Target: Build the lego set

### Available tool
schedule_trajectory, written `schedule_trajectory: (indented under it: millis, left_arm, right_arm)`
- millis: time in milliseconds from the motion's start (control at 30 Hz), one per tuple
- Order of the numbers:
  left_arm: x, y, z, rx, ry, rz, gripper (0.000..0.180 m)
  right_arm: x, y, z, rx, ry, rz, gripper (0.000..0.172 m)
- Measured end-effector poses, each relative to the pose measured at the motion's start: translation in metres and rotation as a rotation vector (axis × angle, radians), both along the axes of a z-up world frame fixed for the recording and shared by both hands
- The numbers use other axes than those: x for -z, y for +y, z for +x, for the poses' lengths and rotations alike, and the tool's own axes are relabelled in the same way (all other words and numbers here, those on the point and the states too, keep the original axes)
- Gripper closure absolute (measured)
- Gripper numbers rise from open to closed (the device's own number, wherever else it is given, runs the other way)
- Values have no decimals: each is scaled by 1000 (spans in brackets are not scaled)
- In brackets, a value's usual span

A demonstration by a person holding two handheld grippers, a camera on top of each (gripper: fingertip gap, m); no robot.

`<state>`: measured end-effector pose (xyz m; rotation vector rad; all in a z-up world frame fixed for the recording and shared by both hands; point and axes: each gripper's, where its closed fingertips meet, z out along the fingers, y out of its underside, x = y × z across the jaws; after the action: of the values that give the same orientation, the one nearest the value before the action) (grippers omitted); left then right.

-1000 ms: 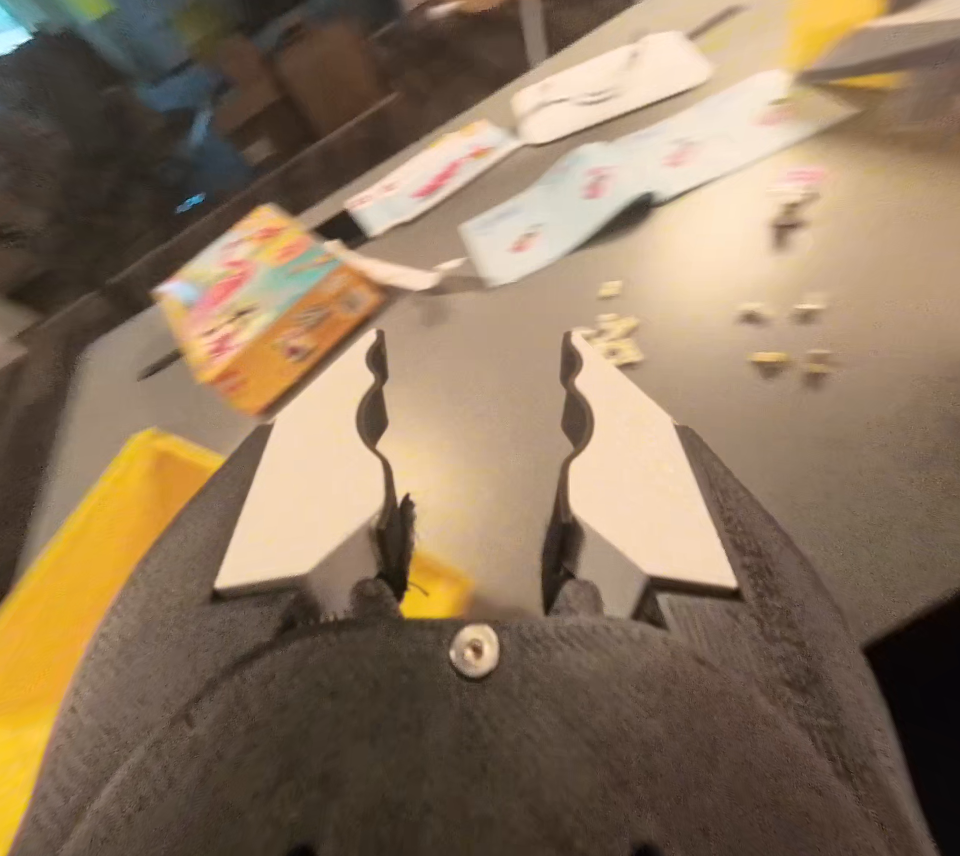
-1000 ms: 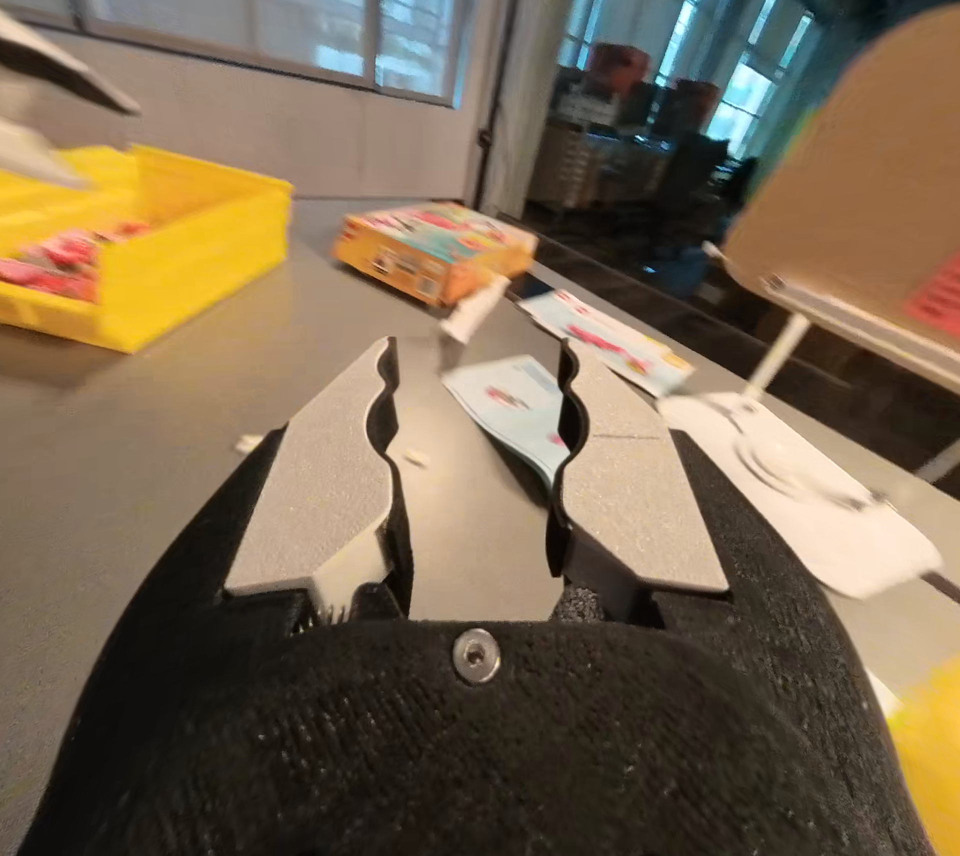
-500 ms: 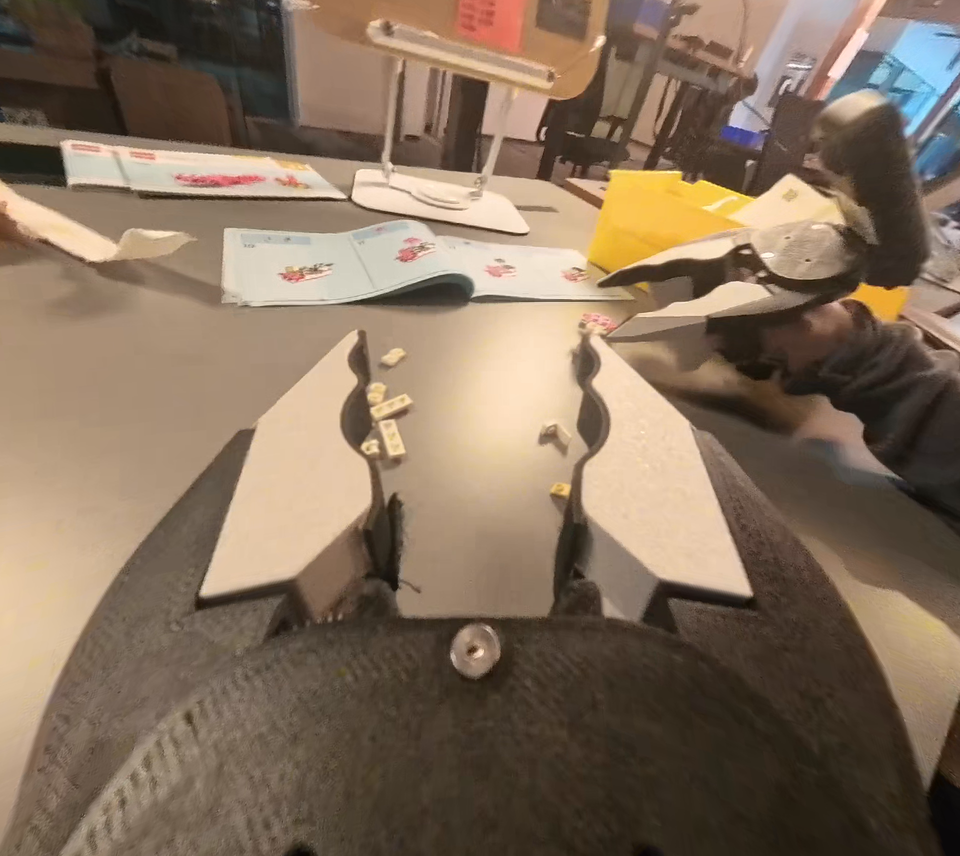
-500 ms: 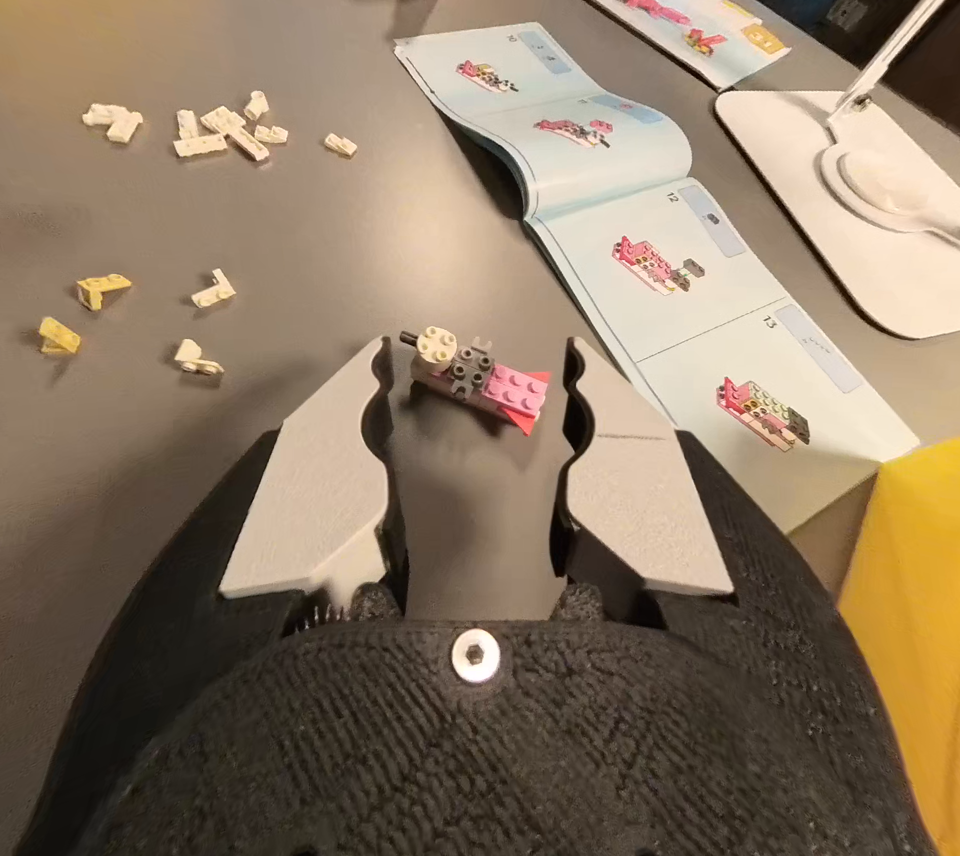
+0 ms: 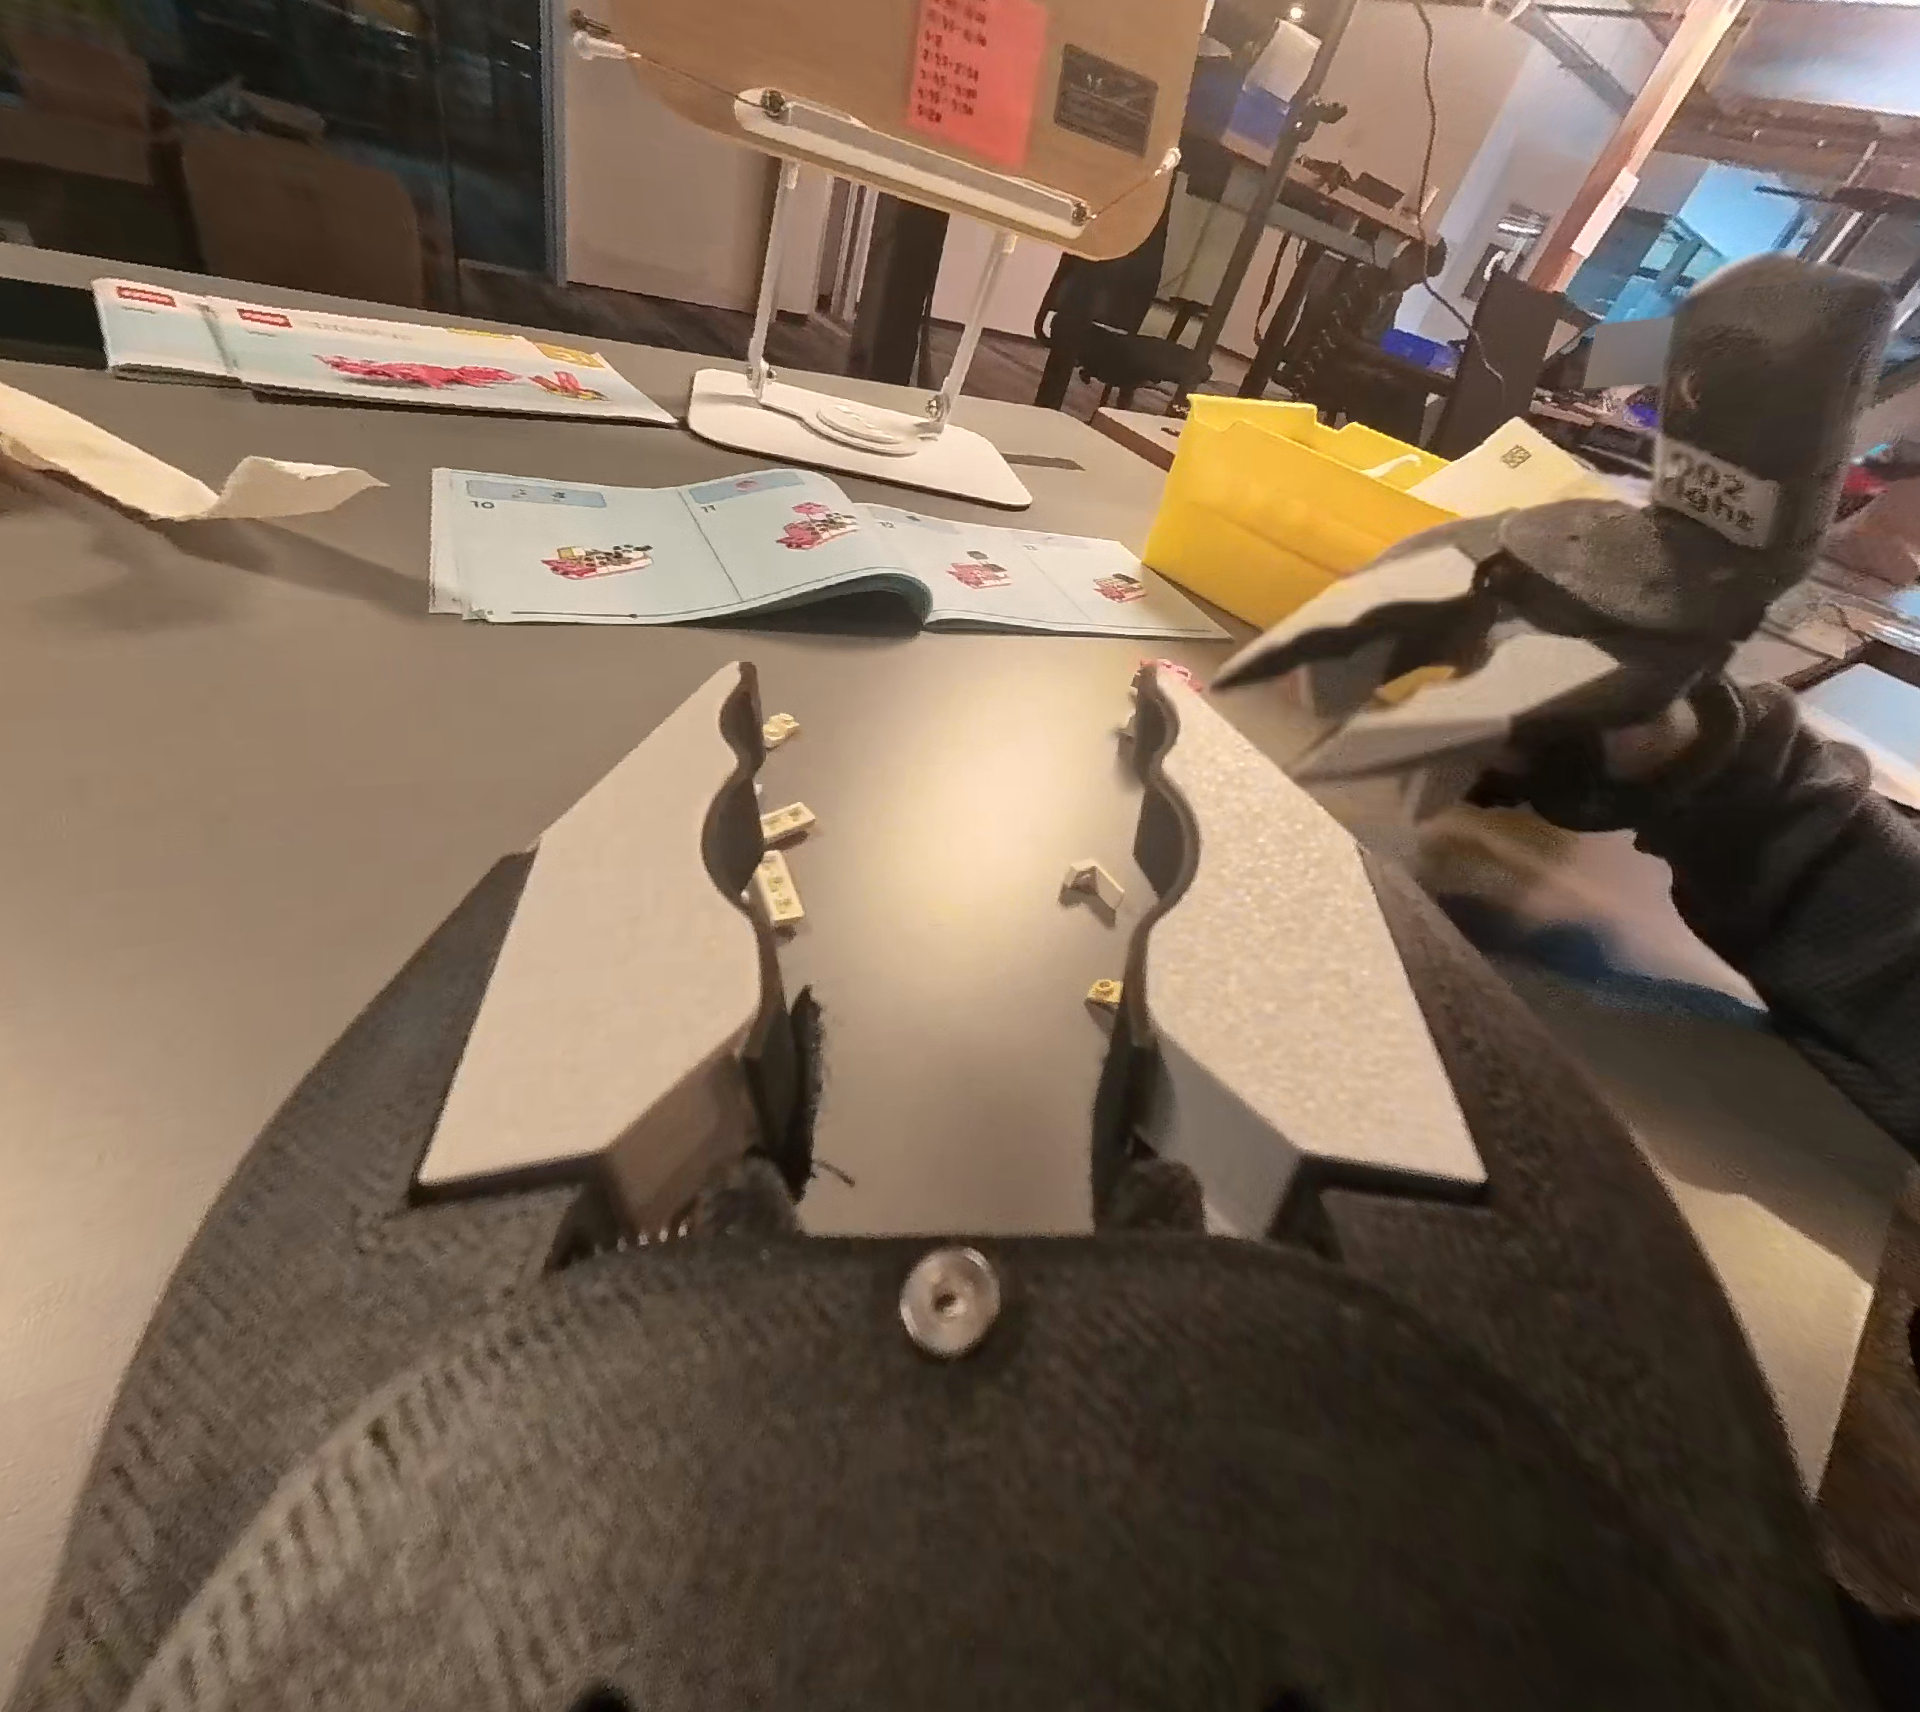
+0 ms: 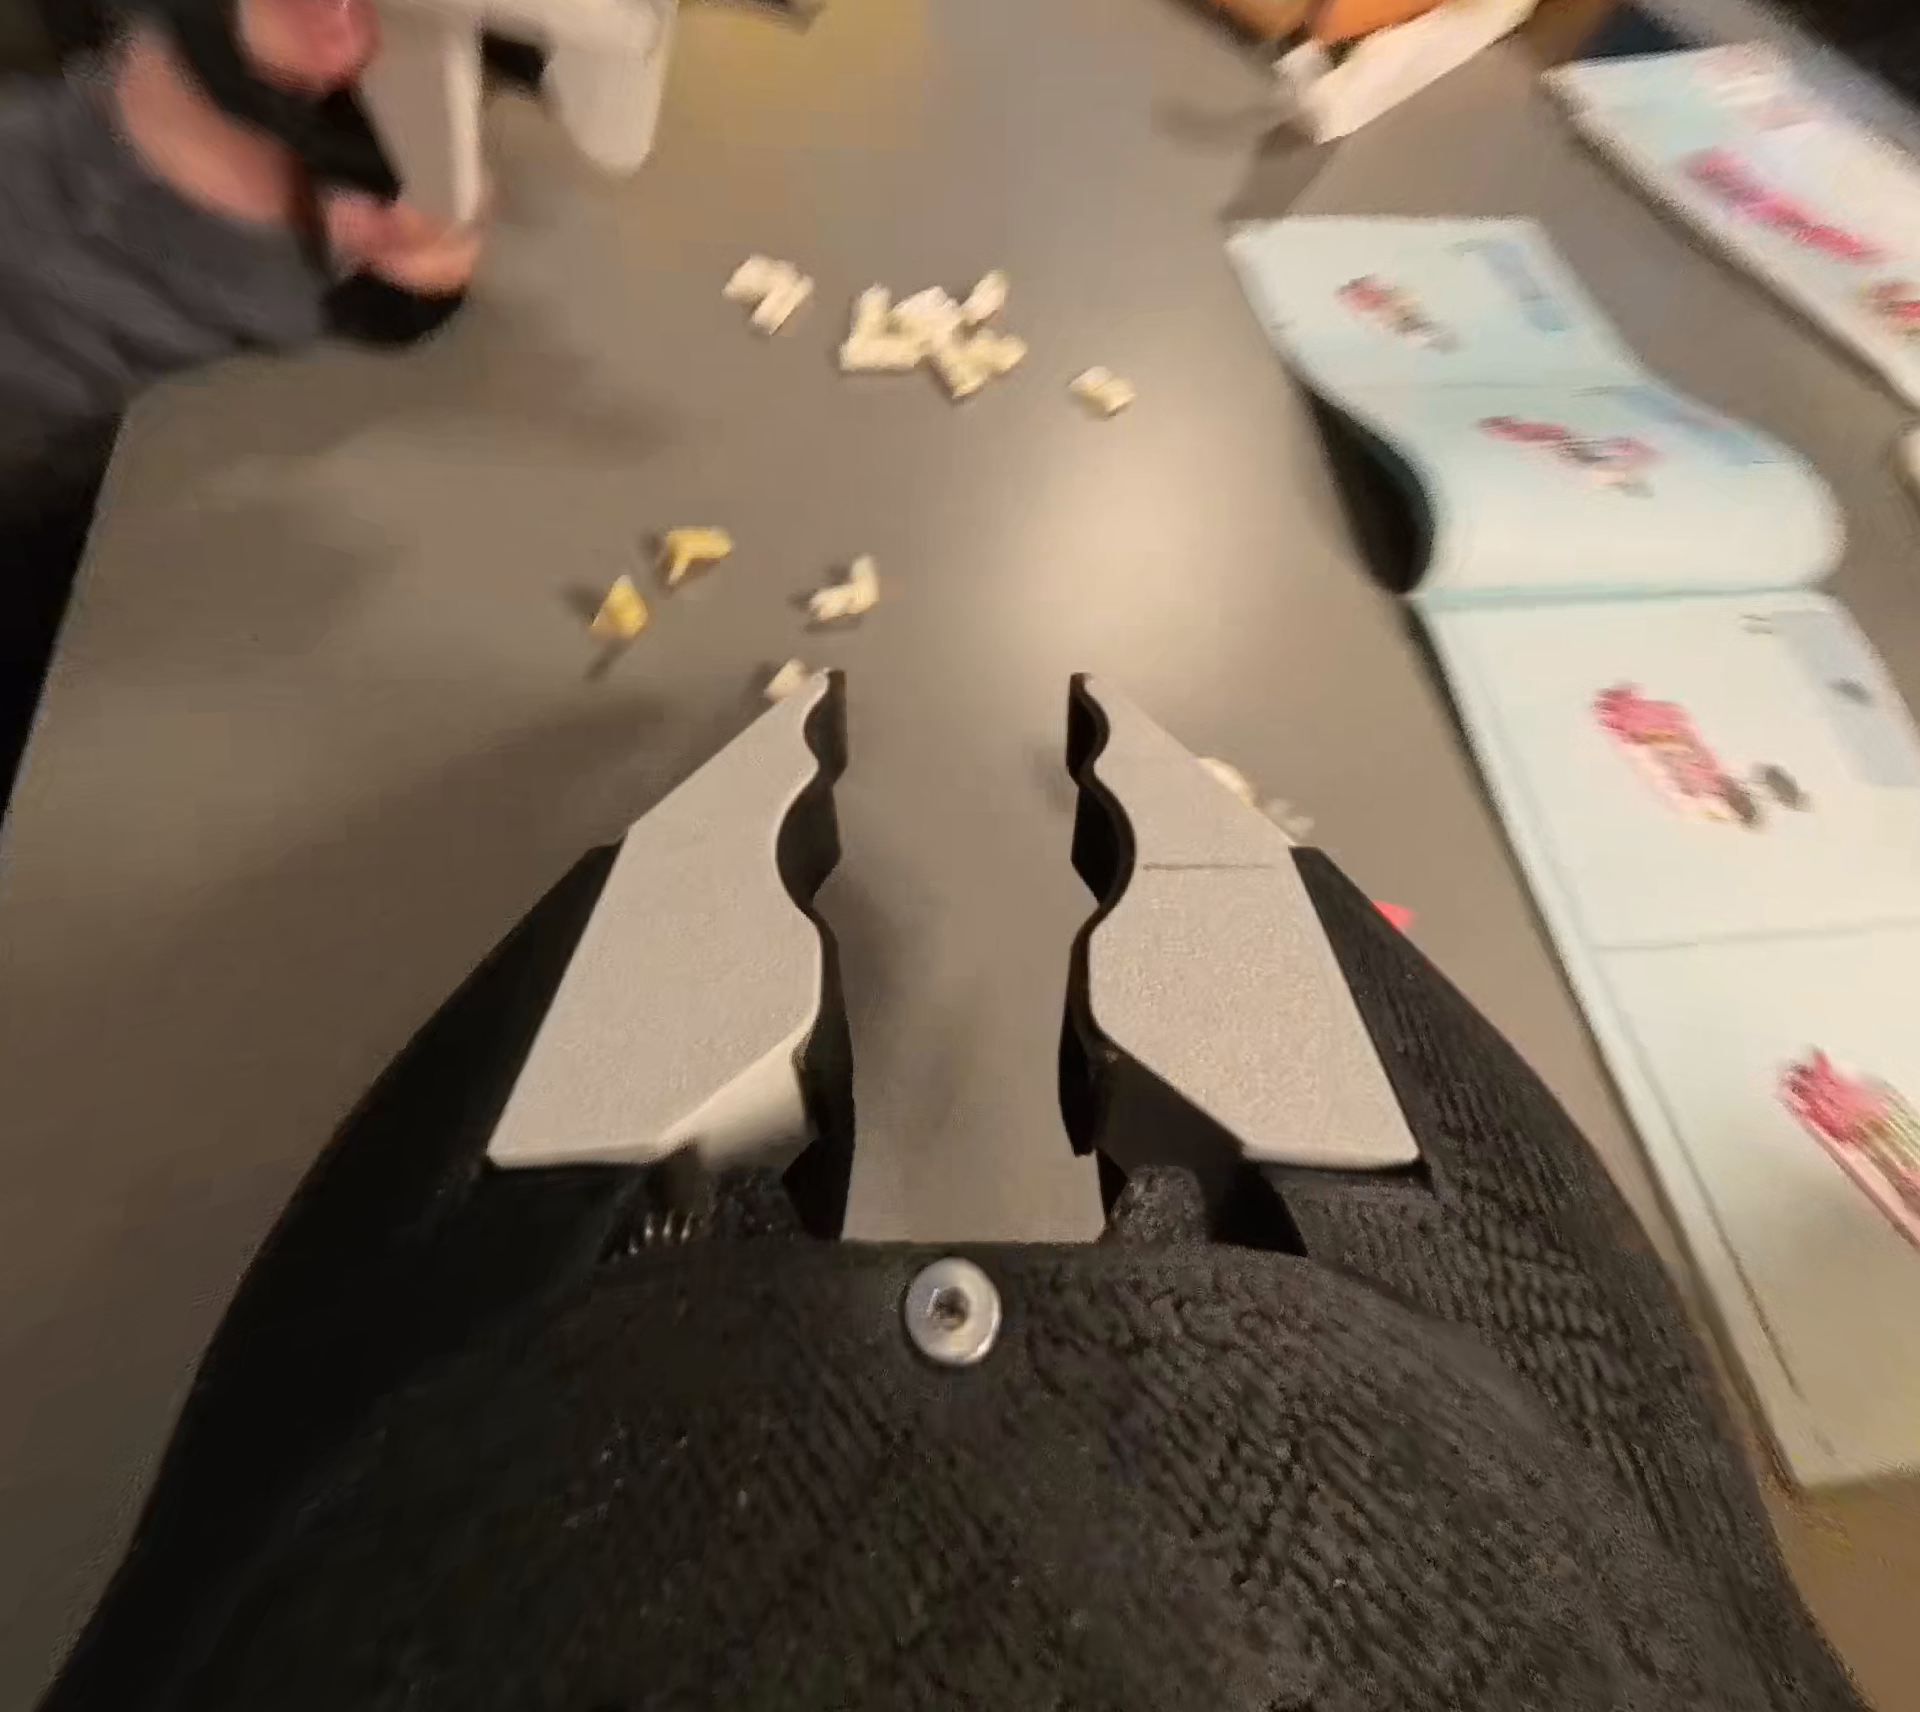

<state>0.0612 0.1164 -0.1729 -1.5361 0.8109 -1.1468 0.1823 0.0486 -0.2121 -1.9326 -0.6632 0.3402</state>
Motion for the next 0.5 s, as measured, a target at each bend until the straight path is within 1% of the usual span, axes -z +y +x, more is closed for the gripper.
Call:
schedule_trajectory:
  millis: [33, 67, 100, 133, 200, 267, 300, 400, 500]
  left_arm:
    - [0, 1, 0, -2, -5, -4, 109]
    - [0, 1, -1, -2, -8, -8, 109]
    - [0, 1, -1, -1, -8, -11, 109]
    - [0, 1, 0, 1, -7, -10, 109]
    - [0, 0, 0, 2, 0, -1, 110]
    - [0, -1, 1, 1, 8, 11, 110]
    - [1, -1, 1, 0, 11, 15, 110]
    - [0, -1, 1, -4, 10, 22, 111]
    - [0, -2, 0, -7, 8, 26, 111]
  right_arm:
    - [-9, 6, 14, 90, 45, 17, 129]
    - [-13, 12, 32, 194, 53, 21, 122]
    - [-13, 16, 51, 309, 26, 22, 114]
    - [-12, 18, 65, 401, -3, 17, 112]
    - [-12, 20, 69, 495, 7, -4, 101]
    - [-9, 21, 56, 502, -2, -27, 86]
    - [-5, 21, 48, 483, -40, -39, 82]
    - [12, 24, 38, 477, -179, -69, 80]
    - [22, 29, 34, 489, -224, -74, 80]
